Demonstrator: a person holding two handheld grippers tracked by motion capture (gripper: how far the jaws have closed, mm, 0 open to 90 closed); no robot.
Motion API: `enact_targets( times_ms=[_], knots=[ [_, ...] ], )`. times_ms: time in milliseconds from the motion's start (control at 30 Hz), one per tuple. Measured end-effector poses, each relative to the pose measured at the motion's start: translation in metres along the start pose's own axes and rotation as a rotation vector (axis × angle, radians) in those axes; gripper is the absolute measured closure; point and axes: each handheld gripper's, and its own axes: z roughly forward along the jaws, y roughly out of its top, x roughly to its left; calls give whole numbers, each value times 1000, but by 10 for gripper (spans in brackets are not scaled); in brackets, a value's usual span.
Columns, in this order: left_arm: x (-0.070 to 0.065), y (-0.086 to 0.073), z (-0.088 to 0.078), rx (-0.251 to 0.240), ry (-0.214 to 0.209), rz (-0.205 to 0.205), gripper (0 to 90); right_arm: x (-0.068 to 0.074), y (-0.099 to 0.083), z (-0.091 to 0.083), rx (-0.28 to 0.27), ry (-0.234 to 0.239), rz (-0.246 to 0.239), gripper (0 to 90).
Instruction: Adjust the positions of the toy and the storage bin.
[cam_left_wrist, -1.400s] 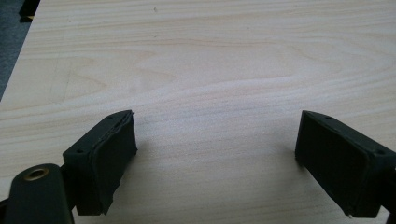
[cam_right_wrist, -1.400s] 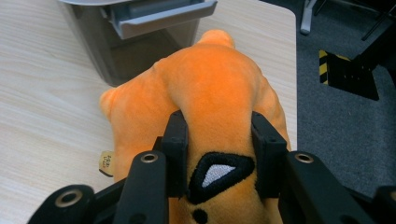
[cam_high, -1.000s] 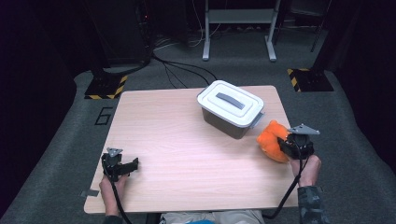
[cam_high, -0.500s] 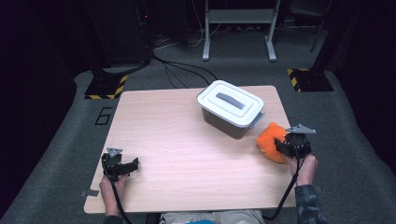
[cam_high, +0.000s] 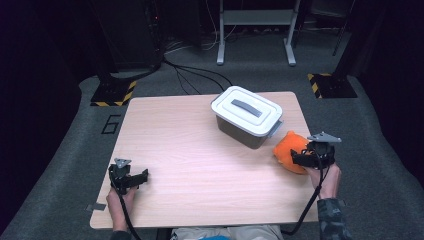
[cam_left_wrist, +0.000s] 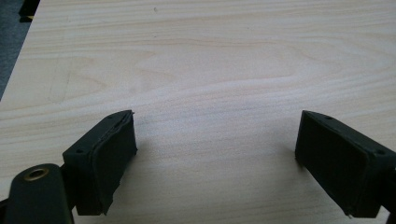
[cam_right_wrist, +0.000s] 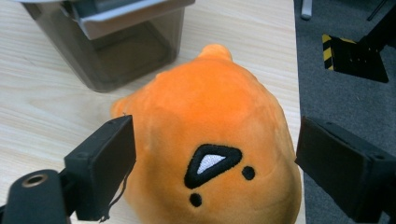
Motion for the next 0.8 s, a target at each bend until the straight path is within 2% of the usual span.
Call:
enact_targets(
  times_ms=[333,600,800],
  knots=[
    [0,0,0,0,0,0,121,9,5,-10,-26,54,-24,89],
    [0,0,0,0,0,0,121,26,12,-11,-29,109,-78,88],
    [0,0,0,0,0,1,121,34,17,-8,-28,139,-99,89]
  ],
)
